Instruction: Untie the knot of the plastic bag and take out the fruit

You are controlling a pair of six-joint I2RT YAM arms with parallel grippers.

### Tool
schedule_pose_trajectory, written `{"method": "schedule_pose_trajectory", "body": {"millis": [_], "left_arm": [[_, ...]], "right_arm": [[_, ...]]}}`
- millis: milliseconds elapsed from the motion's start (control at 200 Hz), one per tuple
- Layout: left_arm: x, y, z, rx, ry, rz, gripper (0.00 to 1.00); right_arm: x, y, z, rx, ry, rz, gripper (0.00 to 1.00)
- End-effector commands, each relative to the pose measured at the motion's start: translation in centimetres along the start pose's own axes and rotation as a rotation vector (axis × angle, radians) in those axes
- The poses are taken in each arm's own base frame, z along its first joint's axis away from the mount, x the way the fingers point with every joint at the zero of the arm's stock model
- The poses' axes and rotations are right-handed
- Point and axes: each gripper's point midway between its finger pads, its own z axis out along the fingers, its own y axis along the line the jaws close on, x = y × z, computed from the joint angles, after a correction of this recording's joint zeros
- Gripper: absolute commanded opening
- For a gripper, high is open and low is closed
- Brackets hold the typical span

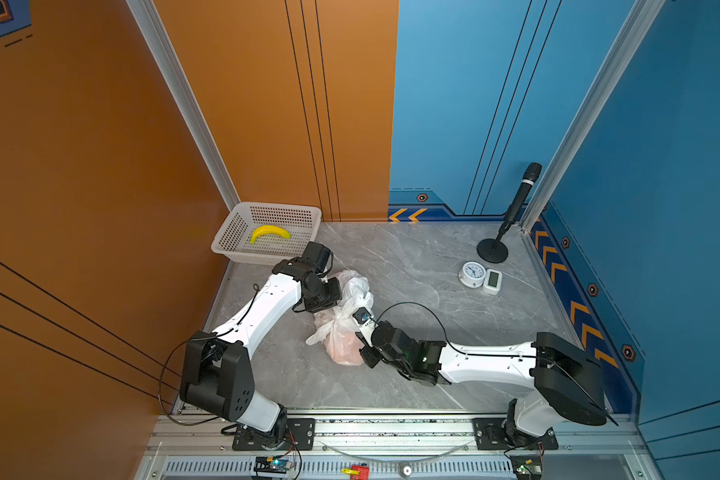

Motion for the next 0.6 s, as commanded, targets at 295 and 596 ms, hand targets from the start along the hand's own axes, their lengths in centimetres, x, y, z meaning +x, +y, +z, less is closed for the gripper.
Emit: {"method": "schedule_pose_trajectory", "body": {"millis": [295, 596], "left_arm": [[-2.2, 0.0, -0.3, -0.012, -0.027, -0.009, 0.00], [-3.8, -0.7, -0.2, -0.002, -0.034, -0.019, 0.00]], "right_arm": [[2.4, -4.5, -2.4, 0.083, 0.044, 0.052, 0.02], [4.4, -8.4, -5.3, 0.165, 0.031, 0.133, 0.06]]}}
